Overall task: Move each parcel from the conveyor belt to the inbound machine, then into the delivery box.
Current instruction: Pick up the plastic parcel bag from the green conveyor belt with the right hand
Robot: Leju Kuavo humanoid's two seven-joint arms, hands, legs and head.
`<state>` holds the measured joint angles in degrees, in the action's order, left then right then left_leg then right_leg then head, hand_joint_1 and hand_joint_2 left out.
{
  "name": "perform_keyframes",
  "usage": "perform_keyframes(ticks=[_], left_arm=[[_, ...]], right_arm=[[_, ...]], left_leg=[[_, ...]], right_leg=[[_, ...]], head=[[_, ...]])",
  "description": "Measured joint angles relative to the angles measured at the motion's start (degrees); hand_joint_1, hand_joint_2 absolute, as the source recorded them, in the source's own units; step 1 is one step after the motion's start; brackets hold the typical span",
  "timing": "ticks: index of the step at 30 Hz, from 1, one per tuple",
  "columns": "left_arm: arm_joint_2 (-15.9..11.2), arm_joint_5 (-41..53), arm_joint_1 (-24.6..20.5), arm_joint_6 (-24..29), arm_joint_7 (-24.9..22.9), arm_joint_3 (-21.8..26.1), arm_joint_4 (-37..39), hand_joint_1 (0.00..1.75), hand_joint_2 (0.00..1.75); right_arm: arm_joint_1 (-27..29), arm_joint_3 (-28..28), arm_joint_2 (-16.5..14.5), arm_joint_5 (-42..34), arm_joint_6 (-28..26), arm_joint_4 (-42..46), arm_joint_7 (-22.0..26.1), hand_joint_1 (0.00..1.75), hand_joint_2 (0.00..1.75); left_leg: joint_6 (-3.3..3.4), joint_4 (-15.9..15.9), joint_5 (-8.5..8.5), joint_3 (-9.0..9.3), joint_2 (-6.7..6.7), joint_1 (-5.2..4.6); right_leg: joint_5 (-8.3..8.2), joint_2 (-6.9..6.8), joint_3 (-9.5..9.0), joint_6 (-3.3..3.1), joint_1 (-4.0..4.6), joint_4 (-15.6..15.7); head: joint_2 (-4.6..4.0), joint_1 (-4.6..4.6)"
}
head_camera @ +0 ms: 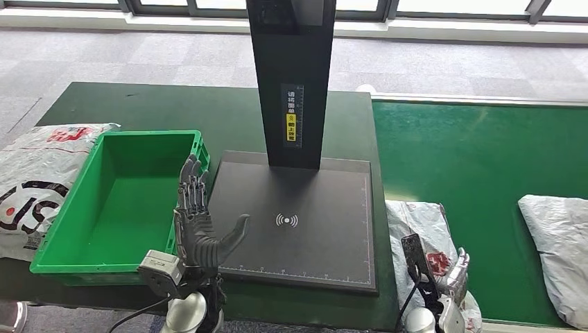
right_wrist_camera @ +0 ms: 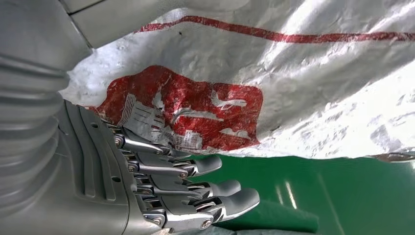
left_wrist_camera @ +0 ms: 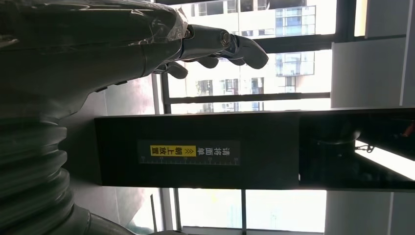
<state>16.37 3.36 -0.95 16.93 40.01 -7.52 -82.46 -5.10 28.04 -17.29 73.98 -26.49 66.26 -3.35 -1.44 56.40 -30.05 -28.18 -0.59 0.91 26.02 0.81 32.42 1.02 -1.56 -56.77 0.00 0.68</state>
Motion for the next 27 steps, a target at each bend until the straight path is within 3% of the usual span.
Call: perform_keyframes(ticks=[2, 3, 6, 7, 27], left_arm=[[0.0, 0.1, 0.0, -0.1, 0.0, 0.0, 0.0, 0.0, 1.75], [0.0, 0.1, 0.0, -0.1, -0.1, 0.0, -0.1, 0.0, 1.75], [0.0, 0.2, 0.0, -0.1, -0.3, 0.0, -0.2, 0.0, 1.75], [0.0, 0.2, 0.0, -0.2, -0.4, 0.0, -0.2, 0.0, 1.75], [0.0, 0.3, 0.1, -0.2, -0.9, 0.0, -0.8, 0.0, 1.75]], right_arm=[[-0.1, -0.1, 0.0, 0.7, 0.9, -0.3, -0.6, 0.04, 1.75], [-0.1, -0.3, 0.0, 1.3, 1.8, -0.5, -1.1, 0.17, 1.75], [-0.2, -0.8, 0.0, 3.3, 4.4, -1.2, -2.8, 1.44, 1.75], [-0.3, -1.0, 0.0, 3.9, 4.9, -1.5, -3.2, 1.75, 1.75], [-1.4, -1.3, 0.8, 5.3, 6.1, -3.3, -4.7, 1.75, 1.75]], left_leg=[[0.0, 0.0, 0.0, 0.0, 0.0, 0.0], [0.0, 0.0, 0.0, 0.01, 0.01, 0.0], [0.0, 0.0, 0.0, 0.01, 0.01, 0.0], [0.0, 0.0, 0.0, 0.01, 0.01, 0.0], [0.0, 0.0, -0.01, 0.1, 0.16, 0.04]], right_leg=[[0.0, 0.01, 0.0, 0.0, 0.0, 0.0], [0.0, 0.01, 0.0, 0.0, 0.0, 0.0], [0.0, 0.01, 0.0, 0.0, 0.0, 0.0], [0.0, 0.01, 0.0, 0.0, 0.01, 0.0], [-0.01, 0.09, -0.02, -0.01, 0.05, 0.0]], head=[[0.0, 0.0], [0.0, 0.0], [0.0, 0.0], [0.0, 0.0], [0.0, 0.0]])
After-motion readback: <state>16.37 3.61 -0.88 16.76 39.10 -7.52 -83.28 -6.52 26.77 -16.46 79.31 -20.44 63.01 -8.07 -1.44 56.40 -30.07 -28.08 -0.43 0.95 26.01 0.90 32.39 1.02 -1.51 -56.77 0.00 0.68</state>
